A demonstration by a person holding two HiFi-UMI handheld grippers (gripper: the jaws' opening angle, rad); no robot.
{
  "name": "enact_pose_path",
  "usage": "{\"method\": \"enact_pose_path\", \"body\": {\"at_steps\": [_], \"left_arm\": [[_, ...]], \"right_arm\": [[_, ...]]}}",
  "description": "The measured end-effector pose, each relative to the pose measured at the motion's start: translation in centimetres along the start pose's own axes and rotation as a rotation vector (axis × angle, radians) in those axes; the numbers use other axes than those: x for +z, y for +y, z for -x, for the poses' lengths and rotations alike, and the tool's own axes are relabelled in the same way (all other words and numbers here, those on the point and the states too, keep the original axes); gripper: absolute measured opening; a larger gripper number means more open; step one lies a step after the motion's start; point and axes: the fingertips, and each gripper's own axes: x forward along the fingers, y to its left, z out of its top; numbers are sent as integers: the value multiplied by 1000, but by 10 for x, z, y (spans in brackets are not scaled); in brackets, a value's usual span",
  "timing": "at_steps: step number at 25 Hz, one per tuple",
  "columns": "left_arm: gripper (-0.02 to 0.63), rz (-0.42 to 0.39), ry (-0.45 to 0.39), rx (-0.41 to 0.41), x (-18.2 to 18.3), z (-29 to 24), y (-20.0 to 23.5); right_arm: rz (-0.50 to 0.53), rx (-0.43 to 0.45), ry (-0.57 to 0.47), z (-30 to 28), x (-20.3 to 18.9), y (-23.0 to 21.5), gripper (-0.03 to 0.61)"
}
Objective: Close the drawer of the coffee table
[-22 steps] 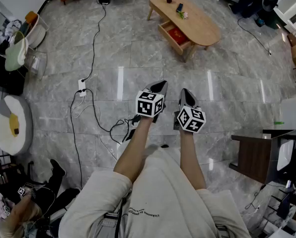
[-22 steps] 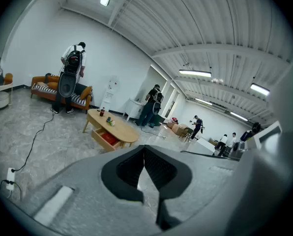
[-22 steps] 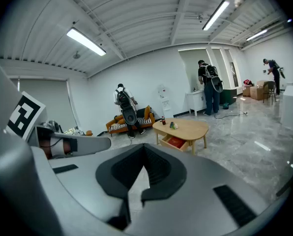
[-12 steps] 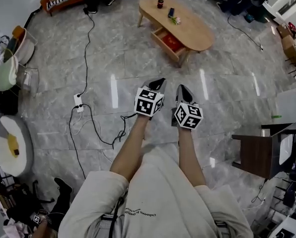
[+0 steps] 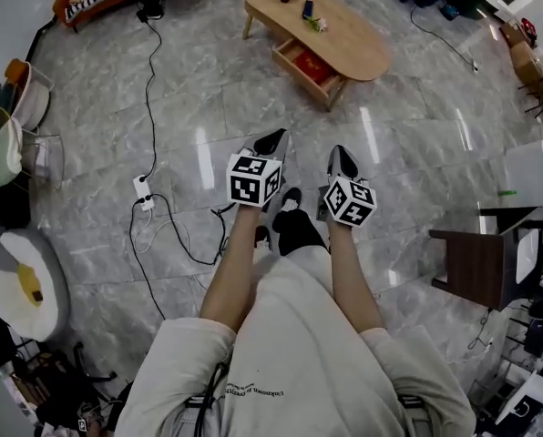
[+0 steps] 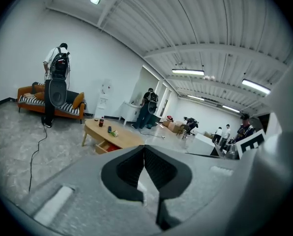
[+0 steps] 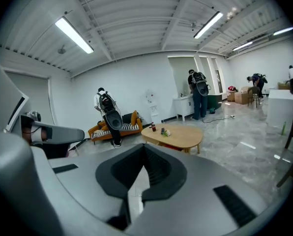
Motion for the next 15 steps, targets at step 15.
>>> {"method": "enact_pose_path", "body": {"at_steps": [15], "left_arm": [[9,21,14,-5,32,-87,57]], "right_arm": [[-157,-16,-14,-117,29,-14,15]]}}
